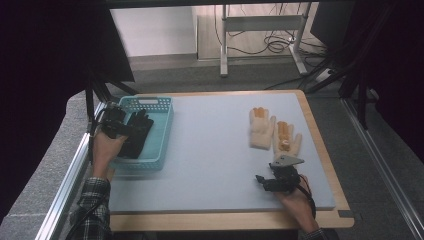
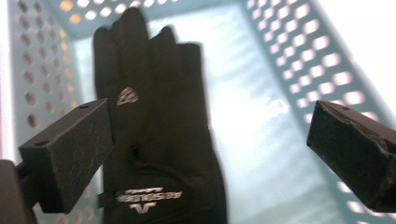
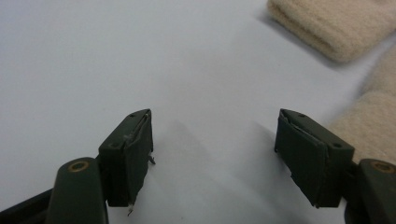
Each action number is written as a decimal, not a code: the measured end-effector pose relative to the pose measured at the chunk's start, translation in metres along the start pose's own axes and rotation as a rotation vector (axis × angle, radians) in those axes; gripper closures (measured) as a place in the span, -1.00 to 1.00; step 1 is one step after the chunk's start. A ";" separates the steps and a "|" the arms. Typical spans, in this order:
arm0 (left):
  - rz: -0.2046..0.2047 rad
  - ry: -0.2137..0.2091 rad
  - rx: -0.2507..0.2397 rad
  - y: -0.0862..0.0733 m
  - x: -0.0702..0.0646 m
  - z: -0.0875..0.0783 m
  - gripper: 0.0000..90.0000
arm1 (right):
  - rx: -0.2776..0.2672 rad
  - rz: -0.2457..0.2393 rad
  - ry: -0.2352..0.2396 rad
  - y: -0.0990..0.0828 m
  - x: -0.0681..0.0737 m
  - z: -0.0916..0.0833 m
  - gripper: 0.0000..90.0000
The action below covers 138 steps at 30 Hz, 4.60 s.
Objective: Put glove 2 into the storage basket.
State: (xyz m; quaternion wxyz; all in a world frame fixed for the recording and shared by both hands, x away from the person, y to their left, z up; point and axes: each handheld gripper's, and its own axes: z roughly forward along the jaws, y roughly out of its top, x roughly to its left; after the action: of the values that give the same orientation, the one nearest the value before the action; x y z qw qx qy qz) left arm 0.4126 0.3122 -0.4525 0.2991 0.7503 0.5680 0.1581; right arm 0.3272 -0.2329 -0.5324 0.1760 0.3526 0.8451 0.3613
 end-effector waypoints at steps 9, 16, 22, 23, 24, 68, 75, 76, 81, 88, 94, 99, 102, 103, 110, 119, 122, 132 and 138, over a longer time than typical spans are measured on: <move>0.070 -0.042 -0.062 0.003 -0.034 -0.014 -0.98 | 0.000 -0.001 0.000 0.000 0.000 0.000 -0.40; 0.136 -0.105 -0.084 0.003 -0.067 -0.018 -0.98 | 0.000 -0.001 0.000 0.000 0.000 0.000 -0.40; 0.196 -0.162 -0.104 -0.003 -0.099 -0.015 -0.97 | 0.000 0.000 0.000 0.000 0.000 0.000 -0.40; 0.205 -0.173 -0.108 -0.005 -0.105 -0.014 -0.98 | 0.000 0.000 0.000 0.000 0.000 0.000 -0.40; 0.215 -0.181 -0.111 -0.007 -0.111 -0.013 -0.98 | 0.000 0.000 0.000 0.000 0.000 0.000 -0.40; 0.322 -0.207 -0.056 -0.118 -0.195 0.056 -0.99 | 0.002 0.016 0.011 0.001 -0.002 -0.001 -0.35; 0.319 -0.205 -0.059 -0.118 -0.195 0.056 -0.98 | -0.020 0.034 0.040 0.007 -0.003 -0.006 0.06; 0.320 -0.205 -0.059 -0.118 -0.195 0.056 -0.98 | -0.018 0.027 0.039 0.009 -0.003 -0.006 0.12; 0.320 -0.205 -0.059 -0.118 -0.195 0.056 -0.98 | -0.015 0.035 0.032 0.021 -0.012 -0.009 0.33; 0.320 -0.205 -0.059 -0.118 -0.195 0.056 -0.98 | -0.029 0.042 0.031 0.044 -0.032 -0.008 0.37; 0.320 -0.204 -0.059 -0.118 -0.195 0.056 -0.98 | -0.035 0.042 0.001 0.064 -0.054 0.006 0.16; 0.319 -0.204 -0.060 -0.118 -0.195 0.056 -0.98 | -0.040 0.050 -0.046 0.081 -0.074 0.019 0.00; 0.324 -0.204 -0.057 -0.118 -0.194 0.055 -0.98 | -0.048 0.063 -0.062 0.091 -0.086 0.027 -0.11; 0.324 -0.204 -0.057 -0.118 -0.194 0.055 -0.98 | -0.049 0.068 -0.067 0.094 -0.089 0.030 -0.15; 0.324 -0.204 -0.056 -0.118 -0.194 0.055 -0.98 | -0.037 0.093 -0.083 0.108 -0.105 0.057 -0.38; 0.324 -0.204 -0.057 -0.118 -0.194 0.055 -0.98 | 0.035 0.065 -0.096 0.115 -0.107 0.095 -0.44; 0.324 -0.204 -0.057 -0.118 -0.194 0.055 -0.98 | 0.099 0.034 -0.132 0.117 -0.104 0.105 -0.27; 0.324 -0.205 -0.057 -0.118 -0.194 0.055 -0.98 | 0.126 0.065 -0.134 0.116 -0.101 0.105 0.15; 0.324 -0.204 -0.056 -0.118 -0.194 0.055 -0.98 | 0.074 0.065 -0.119 0.119 -0.096 0.088 0.15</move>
State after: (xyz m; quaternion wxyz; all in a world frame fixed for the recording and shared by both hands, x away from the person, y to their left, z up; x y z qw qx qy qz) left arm 0.2956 0.1342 -0.5496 0.3467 0.8354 0.4017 0.1431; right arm 0.4976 -0.2011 -0.4999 0.2008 0.4070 0.8340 0.3139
